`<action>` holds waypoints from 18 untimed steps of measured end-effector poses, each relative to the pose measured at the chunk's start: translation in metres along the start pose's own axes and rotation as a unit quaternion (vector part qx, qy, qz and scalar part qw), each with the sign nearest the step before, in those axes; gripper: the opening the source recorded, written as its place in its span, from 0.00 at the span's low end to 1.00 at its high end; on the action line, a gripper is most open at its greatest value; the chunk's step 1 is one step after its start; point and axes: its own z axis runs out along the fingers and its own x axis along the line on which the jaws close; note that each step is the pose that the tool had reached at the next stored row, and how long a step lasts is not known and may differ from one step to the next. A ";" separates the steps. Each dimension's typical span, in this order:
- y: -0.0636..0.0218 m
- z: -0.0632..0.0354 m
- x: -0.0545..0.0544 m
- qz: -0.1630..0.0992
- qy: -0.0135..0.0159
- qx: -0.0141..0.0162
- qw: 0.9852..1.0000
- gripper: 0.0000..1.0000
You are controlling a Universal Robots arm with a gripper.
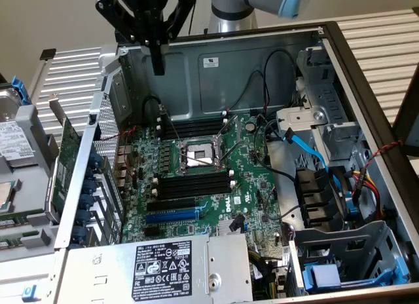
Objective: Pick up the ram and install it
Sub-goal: 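Reach for the ram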
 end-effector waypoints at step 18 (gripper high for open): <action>-0.0123 -0.0023 0.073 0.001 0.024 0.002 1.000 0.11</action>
